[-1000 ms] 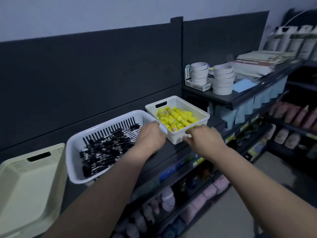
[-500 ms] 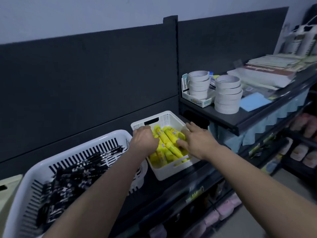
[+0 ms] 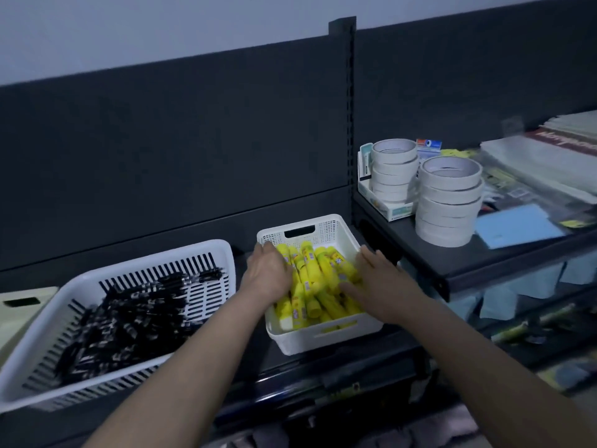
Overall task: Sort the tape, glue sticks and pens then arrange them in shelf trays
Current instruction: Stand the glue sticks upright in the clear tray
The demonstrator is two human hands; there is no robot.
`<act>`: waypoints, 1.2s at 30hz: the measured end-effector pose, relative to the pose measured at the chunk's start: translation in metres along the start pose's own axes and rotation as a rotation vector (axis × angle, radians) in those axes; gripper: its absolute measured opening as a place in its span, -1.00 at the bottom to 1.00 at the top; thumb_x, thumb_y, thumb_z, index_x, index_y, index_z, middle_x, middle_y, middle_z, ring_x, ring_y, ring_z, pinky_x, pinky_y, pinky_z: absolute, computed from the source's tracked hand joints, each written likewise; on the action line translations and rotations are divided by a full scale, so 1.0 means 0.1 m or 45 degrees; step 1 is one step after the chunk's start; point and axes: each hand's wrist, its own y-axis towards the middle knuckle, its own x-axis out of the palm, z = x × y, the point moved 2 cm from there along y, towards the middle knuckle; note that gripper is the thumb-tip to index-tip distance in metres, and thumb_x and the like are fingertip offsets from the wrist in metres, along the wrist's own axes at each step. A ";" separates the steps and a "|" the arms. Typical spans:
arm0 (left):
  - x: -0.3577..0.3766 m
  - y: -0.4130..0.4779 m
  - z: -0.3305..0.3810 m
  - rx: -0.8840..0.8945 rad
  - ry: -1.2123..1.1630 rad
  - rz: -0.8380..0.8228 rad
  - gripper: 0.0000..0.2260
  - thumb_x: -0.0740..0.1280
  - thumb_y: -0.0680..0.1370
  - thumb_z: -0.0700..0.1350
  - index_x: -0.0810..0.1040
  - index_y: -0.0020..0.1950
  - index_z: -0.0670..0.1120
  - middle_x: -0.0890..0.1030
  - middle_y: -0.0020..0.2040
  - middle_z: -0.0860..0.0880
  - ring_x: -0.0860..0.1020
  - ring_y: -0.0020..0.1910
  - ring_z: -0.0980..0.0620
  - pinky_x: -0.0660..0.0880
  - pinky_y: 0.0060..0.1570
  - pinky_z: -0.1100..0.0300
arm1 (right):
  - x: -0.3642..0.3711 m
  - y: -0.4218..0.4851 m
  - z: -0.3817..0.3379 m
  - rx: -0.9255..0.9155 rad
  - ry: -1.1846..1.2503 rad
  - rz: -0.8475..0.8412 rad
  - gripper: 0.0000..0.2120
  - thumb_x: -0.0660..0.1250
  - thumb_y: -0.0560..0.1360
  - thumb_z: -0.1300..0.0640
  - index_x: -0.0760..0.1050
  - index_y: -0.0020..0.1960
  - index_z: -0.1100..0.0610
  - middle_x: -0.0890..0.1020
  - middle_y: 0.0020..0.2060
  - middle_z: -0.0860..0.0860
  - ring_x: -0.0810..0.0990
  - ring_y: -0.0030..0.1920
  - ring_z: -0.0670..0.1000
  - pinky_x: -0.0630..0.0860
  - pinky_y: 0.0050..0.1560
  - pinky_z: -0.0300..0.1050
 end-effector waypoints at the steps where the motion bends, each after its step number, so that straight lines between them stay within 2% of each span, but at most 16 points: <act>1: 0.03 -0.02 0.01 -0.041 -0.043 0.010 -0.57 0.24 0.57 -0.07 0.27 0.36 -0.24 0.35 0.33 -0.22 0.36 0.32 -0.26 0.36 0.26 -0.06 | -0.04 0.02 0.03 0.000 0.084 0.025 -0.24 0.07 0.56 -0.26 -0.11 0.56 0.13 -0.10 0.55 0.03 -0.04 0.54 0.04 0.13 0.44 0.05; 3: 0.08 -0.06 0.02 -0.097 -0.168 0.026 -0.56 0.25 0.56 -0.11 0.24 0.38 -0.25 0.36 0.34 -0.23 0.40 0.29 -0.26 0.38 0.26 -0.08 | -0.11 0.06 0.07 0.013 0.245 0.023 -0.24 0.14 0.58 -0.16 -0.17 0.56 0.17 -0.03 0.55 0.10 0.07 0.52 0.07 0.22 0.39 0.00; 7: 0.13 -0.12 -0.03 -0.208 -0.400 0.085 -0.58 0.31 0.53 -0.14 0.26 0.33 -0.21 0.47 0.27 -0.21 0.49 0.20 -0.21 0.45 0.16 0.02 | -0.09 0.19 0.07 0.038 0.384 -0.076 -0.23 0.21 0.58 -0.07 -0.17 0.55 0.21 0.29 0.45 0.16 0.35 0.39 0.13 0.34 0.24 -0.07; 11: 0.17 -0.14 -0.12 -0.343 -0.720 0.011 -0.60 0.35 0.52 -0.17 0.31 0.32 -0.11 0.56 0.15 -0.11 0.56 0.07 -0.11 0.52 0.10 0.01 | -0.04 0.27 0.06 0.080 0.550 -0.087 -0.24 0.28 0.55 -0.04 -0.08 0.54 0.16 0.38 0.39 0.14 0.43 0.31 0.13 0.37 0.17 -0.10; 16: 0.23 -0.14 -0.13 -0.367 -1.054 -0.055 -0.63 0.35 0.53 -0.22 0.36 0.27 0.03 0.61 0.06 -0.04 0.61 0.00 -0.07 0.58 0.04 -0.08 | -0.05 0.22 0.06 0.037 0.599 -0.021 -0.33 0.27 0.55 -0.04 0.03 0.52 0.12 0.42 0.36 0.10 0.44 0.30 0.13 0.35 0.09 -0.13; 19: 0.20 -0.13 -0.09 -0.370 -1.105 -0.054 -0.66 0.35 0.53 -0.23 0.37 0.22 0.05 0.61 0.07 -0.06 0.62 0.00 -0.08 0.58 0.04 -0.11 | -0.10 0.24 0.06 0.025 0.589 -0.001 -0.32 0.27 0.55 -0.06 0.03 0.52 0.12 0.44 0.35 0.12 0.45 0.29 0.15 0.38 0.15 -0.09; 22: 0.09 -0.10 -0.01 -0.376 -1.135 -0.029 -0.68 0.35 0.53 -0.23 0.38 0.22 0.01 0.60 0.06 -0.07 0.61 -0.01 -0.09 0.59 0.00 -0.05 | -0.22 0.31 0.06 0.015 0.573 0.034 -0.31 0.28 0.53 -0.08 0.05 0.52 0.11 0.47 0.32 0.15 0.46 0.28 0.18 0.40 0.18 -0.03; 25: -0.12 -0.11 0.09 -0.353 -1.125 0.027 -0.70 0.34 0.54 -0.21 0.38 0.24 -0.04 0.60 0.06 -0.08 0.61 -0.04 -0.08 0.58 -0.12 0.05 | -0.41 0.35 0.02 -0.064 0.612 0.090 -0.42 0.31 0.50 -0.09 0.20 0.42 0.08 0.54 0.21 0.12 0.52 0.17 0.17 0.43 0.11 -0.02; 29: -0.44 -0.27 0.13 -0.332 -1.151 0.134 -0.71 0.32 0.55 -0.25 0.38 0.24 -0.11 0.59 -0.04 -0.07 0.58 -0.19 -0.01 0.50 -0.30 0.16 | -0.67 0.30 -0.15 -0.217 0.596 0.128 -0.48 0.31 0.51 -0.08 0.26 0.35 0.15 0.55 0.15 0.14 0.51 0.15 0.19 0.38 0.02 -0.06; 33: -0.72 -0.57 -0.04 -0.376 -1.151 0.246 -0.71 0.32 0.54 -0.26 0.39 0.24 -0.13 0.59 -0.06 -0.08 0.57 -0.19 -0.02 0.54 -0.21 0.11 | -0.75 0.20 -0.47 -0.366 0.576 0.092 -0.52 0.29 0.50 -0.16 0.29 0.28 0.09 0.57 0.12 0.07 0.55 0.09 0.13 0.48 0.06 0.00; 36: -0.92 -0.87 -0.30 -0.444 -1.159 0.344 -0.73 0.32 0.55 -0.24 0.40 0.22 -0.12 0.59 -0.05 -0.08 0.57 -0.19 -0.01 0.52 -0.24 0.14 | -0.72 0.09 -0.83 -0.466 0.562 0.061 -0.50 0.28 0.50 -0.19 0.29 0.30 0.07 0.57 0.12 0.05 0.55 0.08 0.12 0.48 0.01 -0.03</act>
